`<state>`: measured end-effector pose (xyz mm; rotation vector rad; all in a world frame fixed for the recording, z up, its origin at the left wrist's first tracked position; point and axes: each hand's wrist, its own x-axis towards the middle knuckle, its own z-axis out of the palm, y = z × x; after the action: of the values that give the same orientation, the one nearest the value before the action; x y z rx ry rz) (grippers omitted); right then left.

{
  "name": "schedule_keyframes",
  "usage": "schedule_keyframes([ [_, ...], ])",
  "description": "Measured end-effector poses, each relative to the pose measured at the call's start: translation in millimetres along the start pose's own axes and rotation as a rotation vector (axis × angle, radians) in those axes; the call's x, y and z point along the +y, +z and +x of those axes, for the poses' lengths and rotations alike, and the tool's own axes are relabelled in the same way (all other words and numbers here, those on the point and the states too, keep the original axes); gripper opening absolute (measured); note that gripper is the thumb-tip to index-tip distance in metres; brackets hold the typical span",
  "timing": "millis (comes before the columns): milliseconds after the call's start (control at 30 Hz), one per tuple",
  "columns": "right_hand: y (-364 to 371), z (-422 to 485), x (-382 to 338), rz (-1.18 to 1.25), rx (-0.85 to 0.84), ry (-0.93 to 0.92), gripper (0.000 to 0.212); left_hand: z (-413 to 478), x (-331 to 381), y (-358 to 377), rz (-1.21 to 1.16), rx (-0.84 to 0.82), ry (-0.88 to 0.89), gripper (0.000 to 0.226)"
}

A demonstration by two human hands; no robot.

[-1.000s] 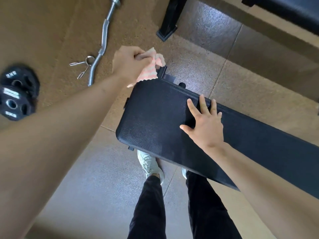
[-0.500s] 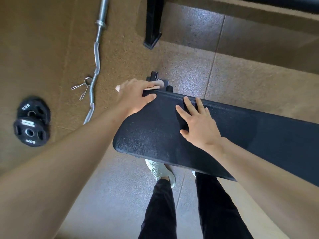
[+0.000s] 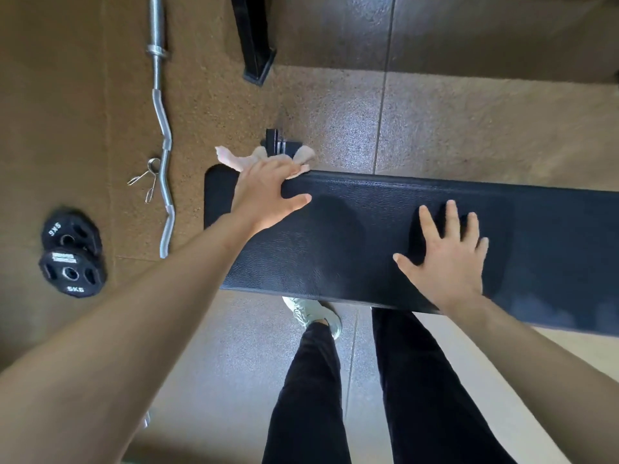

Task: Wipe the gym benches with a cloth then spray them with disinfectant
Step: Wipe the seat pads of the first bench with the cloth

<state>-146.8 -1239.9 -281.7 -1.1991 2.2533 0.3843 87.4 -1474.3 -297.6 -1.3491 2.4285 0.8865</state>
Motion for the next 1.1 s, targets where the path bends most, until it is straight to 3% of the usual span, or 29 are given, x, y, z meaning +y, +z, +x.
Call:
schedule_keyframes([
  [100, 1.1, -0.6, 26.7, 0.070, -0.101, 0.079, 0.104, 3.2, 20.2, 3.5, 0.019, -0.050, -0.001, 0.062],
  [500, 2.5, 1.3, 46.8, 0.137, -0.168, -0.054, 0.104, 32.6, 105.7, 18.9, -0.008, -0.245, 0.059, 0.065],
  [733, -8.1, -8.5, 82.4, 0.335, -0.084, -0.076, 0.077, 47.3, 127.4, 38.5, -0.048, -0.278, 0.139, 0.067],
  [967, 4.6, -30.8, 153.9, 0.459, 0.099, 0.228, 0.067, 63.5, 151.1, 52.4, -0.069, -0.389, 0.322, 0.075],
  [1100, 12.9, -29.7, 182.3, 0.475, 0.158, 0.541, 0.074, 77.8, 169.1, 63.0, -0.224, -0.432, 0.265, 0.076],
])
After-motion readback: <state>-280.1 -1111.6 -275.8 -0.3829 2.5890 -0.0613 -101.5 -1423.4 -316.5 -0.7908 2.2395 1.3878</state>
